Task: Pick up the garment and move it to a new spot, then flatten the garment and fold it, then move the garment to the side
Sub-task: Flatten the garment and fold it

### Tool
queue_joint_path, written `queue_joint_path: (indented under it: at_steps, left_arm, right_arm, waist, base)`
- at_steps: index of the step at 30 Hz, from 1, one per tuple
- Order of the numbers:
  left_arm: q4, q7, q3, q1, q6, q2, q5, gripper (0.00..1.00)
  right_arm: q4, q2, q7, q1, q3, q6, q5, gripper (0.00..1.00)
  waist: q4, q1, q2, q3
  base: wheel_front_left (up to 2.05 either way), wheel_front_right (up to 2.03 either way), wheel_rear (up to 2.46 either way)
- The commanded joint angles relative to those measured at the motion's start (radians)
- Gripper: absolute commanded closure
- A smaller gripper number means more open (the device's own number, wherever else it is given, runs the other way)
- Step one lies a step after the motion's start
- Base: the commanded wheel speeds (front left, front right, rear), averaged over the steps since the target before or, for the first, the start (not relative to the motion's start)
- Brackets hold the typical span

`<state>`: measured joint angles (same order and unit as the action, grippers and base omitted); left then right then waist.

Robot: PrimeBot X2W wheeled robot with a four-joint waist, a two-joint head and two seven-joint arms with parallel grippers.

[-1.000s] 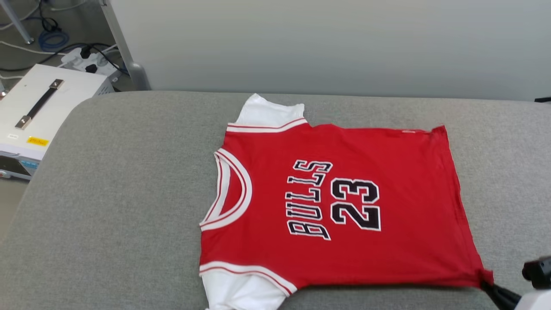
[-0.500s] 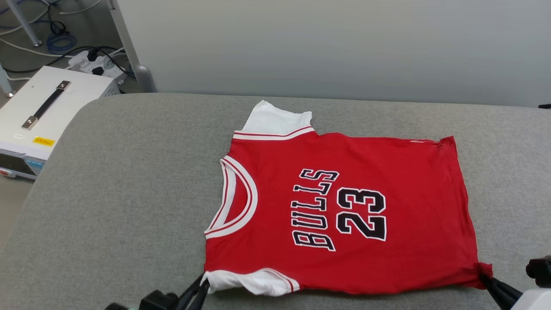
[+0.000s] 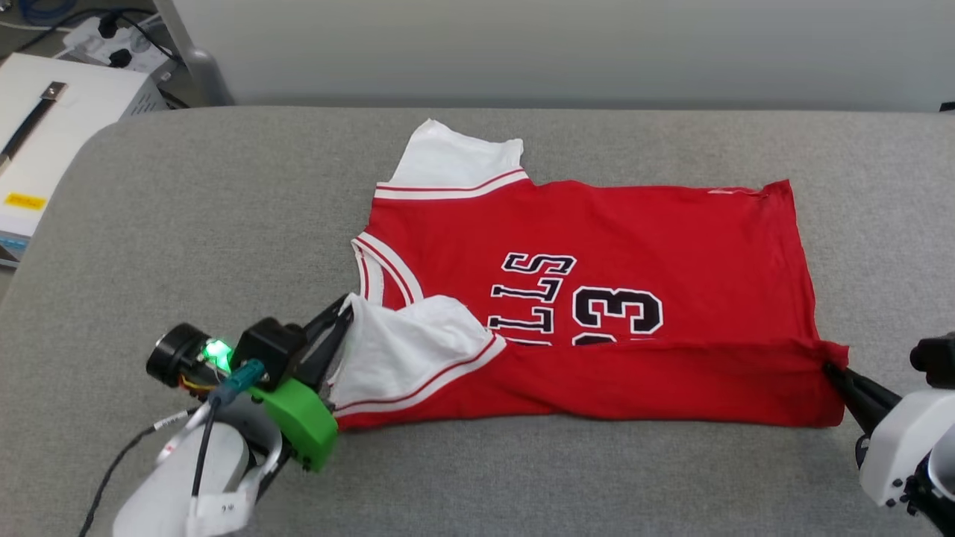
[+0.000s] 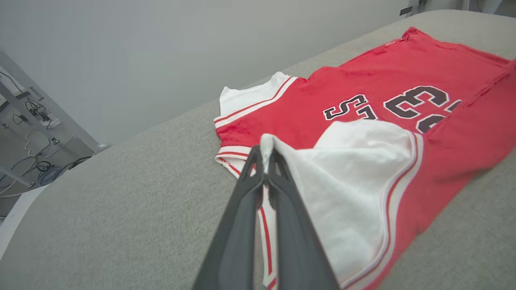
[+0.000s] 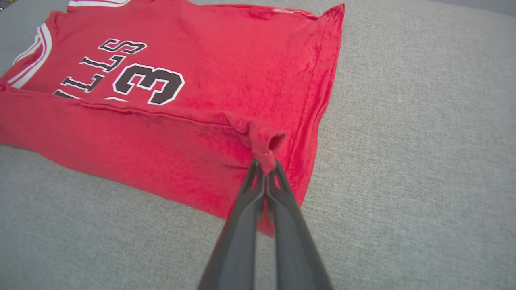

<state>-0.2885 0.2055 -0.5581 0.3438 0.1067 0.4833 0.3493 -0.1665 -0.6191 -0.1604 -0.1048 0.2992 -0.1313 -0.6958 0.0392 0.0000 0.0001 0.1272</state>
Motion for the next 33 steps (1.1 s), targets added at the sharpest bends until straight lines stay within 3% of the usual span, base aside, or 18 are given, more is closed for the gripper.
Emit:
queue_joint_path:
  at_steps: [1, 14, 24, 25, 26, 27, 33]
  left_arm:
    - [-0.026, 0.003, -0.005, 0.049, 0.006, 0.003, -0.006, 1.00]
    - [-0.327, 0.040, -0.133, 0.323, 0.024, -0.030, 0.036, 1.00]
    - [-0.487, 0.055, -0.250, 0.362, 0.024, -0.062, 0.123, 1.00]
    - [-0.490, 0.056, -0.247, 0.365, 0.024, -0.062, 0.129, 1.00]
    - [-0.491, 0.056, -0.235, 0.365, 0.024, -0.061, 0.135, 0.36]
    - [-0.488, 0.056, -0.226, 0.362, 0.024, -0.060, 0.135, 0.00]
    - [-0.435, 0.056, -0.175, 0.327, 0.024, -0.032, 0.129, 0.00]
  right_arm:
    - [-0.007, 0.004, -0.006, -0.031, -0.002, 0.001, 0.006, 1.00]
    - [-0.124, 0.014, -0.035, -0.220, 0.054, 0.001, 0.007, 1.00]
    - [-0.185, 0.035, -0.001, -0.266, 0.118, 0.001, -0.006, 1.00]
    - [-0.190, 0.036, 0.005, -0.265, 0.117, 0.001, -0.010, 0.94]
    - [-0.195, 0.038, 0.014, -0.264, 0.114, 0.001, -0.014, 0.09]
    - [-0.199, 0.037, 0.028, -0.264, 0.109, 0.001, -0.009, 0.00]
    - [-0.179, 0.033, 0.095, -0.224, 0.078, 0.001, 0.003, 0.00]
  waist:
    - [-0.025, 0.0000, -0.0001, 0.070]
    - [-0.054, 0.0000, -0.0001, 0.220]
    - [-0.065, 0.0000, -0.0001, 0.221]
    - [-0.063, 0.0000, -0.0001, 0.214]
    - [-0.063, 0.0000, -0.0001, 0.207]
    - [-0.062, 0.0000, -0.0001, 0.197]
    - [-0.039, 0.0000, -0.0001, 0.119]
  base:
    - [0.00, 0.00, 0.00]
    - [0.00, 0.00, 0.00]
    - [0.00, 0.00, 0.00]
    - [0.00, 0.00, 0.00]
    - [0.00, 0.00, 0.00]
    - [0.00, 0.00, 0.00]
    - [0.00, 0.00, 0.00]
